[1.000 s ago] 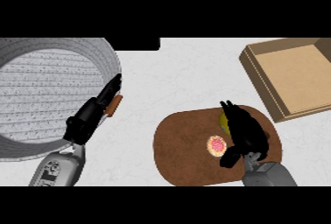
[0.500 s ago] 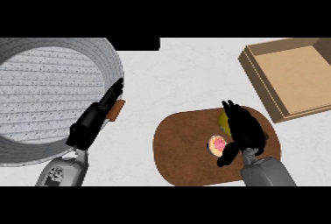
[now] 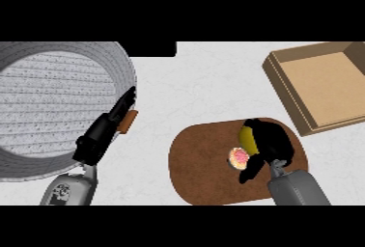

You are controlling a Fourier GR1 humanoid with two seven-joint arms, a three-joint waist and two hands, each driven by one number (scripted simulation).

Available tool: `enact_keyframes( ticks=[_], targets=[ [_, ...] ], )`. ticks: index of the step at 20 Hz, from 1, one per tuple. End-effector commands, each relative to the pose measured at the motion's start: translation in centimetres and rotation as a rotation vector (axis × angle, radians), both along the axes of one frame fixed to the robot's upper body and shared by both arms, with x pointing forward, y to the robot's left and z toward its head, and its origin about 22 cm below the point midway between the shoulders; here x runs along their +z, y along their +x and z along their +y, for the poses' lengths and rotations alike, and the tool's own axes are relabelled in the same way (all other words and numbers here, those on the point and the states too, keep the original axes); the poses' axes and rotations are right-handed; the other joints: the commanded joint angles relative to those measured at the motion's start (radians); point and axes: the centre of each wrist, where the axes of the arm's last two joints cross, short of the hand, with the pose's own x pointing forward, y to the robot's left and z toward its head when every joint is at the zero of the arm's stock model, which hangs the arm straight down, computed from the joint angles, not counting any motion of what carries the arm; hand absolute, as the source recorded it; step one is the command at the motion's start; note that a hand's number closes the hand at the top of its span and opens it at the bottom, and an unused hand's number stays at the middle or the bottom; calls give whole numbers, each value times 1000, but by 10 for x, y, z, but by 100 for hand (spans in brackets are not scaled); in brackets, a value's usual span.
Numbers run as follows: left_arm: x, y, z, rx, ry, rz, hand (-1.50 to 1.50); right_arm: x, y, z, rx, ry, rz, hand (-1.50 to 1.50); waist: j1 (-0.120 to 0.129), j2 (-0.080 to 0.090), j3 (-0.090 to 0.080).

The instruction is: Pick the lemon from the cutting board and place it in the cardboard box

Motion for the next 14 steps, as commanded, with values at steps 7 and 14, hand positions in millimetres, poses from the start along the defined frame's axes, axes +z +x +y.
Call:
enact_keyframes(
  ticks=[7,14],
  targets=[
    [3,2,3,28,-3,-8,0,40,-27,-170,553,-33,-86,150,-30,14,15],
    [17,4,31,6,6,-10,0,60,-37,-264,539,-67,-391,150,-3,14,13]
  ],
)
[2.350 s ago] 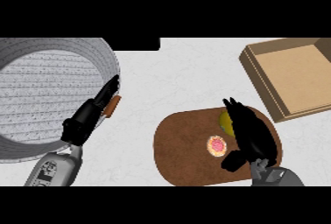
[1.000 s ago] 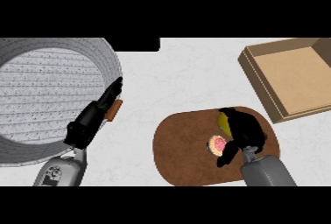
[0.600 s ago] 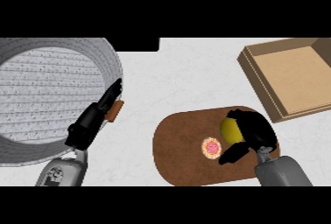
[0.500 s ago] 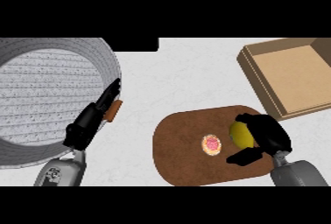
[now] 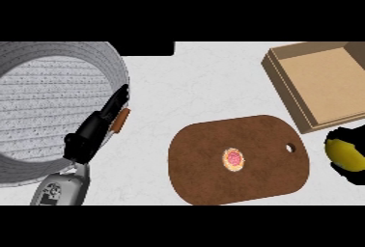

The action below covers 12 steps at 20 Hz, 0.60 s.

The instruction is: Pick the lemon from the cutting board and place it in the cardboard box

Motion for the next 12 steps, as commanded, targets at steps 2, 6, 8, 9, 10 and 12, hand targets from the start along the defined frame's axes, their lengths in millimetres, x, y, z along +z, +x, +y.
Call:
enact_keyframes(
  ticks=[2,6,8,9,10,12],
  targets=[
    [-1,10,-5,-16,-3,0,0,32,-3,-52,42,55,-171,150,2,1,-2],
    [-9,-1,-5,-1,7,9,0,41,-30,-79,75,134,-208,150,1,-1,-3],
    [0,1,-17,2,-5,20,0,90,-36,-88,113,165,-220,150,-11,-4,-3],
    [14,-5,-5,-3,12,10,0,96,-46,-93,115,176,-218,150,-9,-6,-3],
    [6,1,5,7,-11,3,0,110,-47,-92,134,200,-221,150,-12,-5,-4],
    [2,-6,-17,8,11,6,0,120,-51,-90,158,285,-239,150,-14,-7,-4]
  ],
)
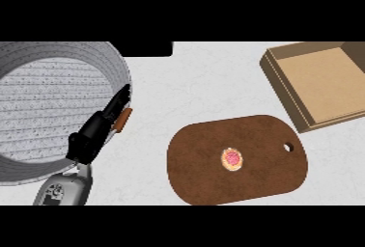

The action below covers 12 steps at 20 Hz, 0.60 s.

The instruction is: Pick the lemon from the cutting board and place it in the cardboard box

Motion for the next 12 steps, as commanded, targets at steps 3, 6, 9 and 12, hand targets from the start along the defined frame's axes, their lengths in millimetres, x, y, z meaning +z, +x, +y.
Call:
enact_keyframes(
  ticks=[3,6,9,12],
  targets=[
    [-7,-2,-6,7,4,16,0,54,-31,-11,23,159,-73,150,-13,-2,-1],
    [-8,0,4,2,5,11,0,79,-34,-20,-32,230,-62,150,2,2,-1],
    [-5,-15,-7,-18,-8,-8,0,102,-36,-29,-84,288,-64,150,14,1,0],
    [6,-5,-13,-21,-9,9,0,93,-11,-26,-169,273,-84,150,26,5,0]
  ],
)
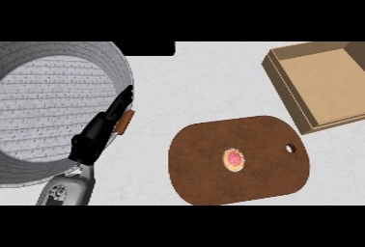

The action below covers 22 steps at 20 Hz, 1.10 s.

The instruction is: Pick the lemon from the cutting board and place it in the cardboard box

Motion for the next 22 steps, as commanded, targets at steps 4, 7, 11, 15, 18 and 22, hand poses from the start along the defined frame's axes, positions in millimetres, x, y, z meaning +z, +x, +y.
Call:
enact_keyframes(
  ticks=[4,7,11,15,18,22],
  targets=[
    [-3,14,0,-26,-11,10,0,29,28,-1,-85,40,-5,150,12,4,1],
    [-12,9,11,-6,7,-1,0,23,47,14,-102,73,-2,150,13,4,0],
    [-4,10,-8,-26,-4,2,0,31,69,7,-90,97,20,150,18,5,1],
    [-6,8,-25,-25,7,3,0,40,94,11,-106,134,23,150,24,7,1],
    [-7,17,-15,-26,3,8,0,50,114,19,-135,130,11,150,25,7,1],
    [14,23,-9,-26,14,-23,0,35,140,30,-199,63,3,150,34,10,1]
  ],
)
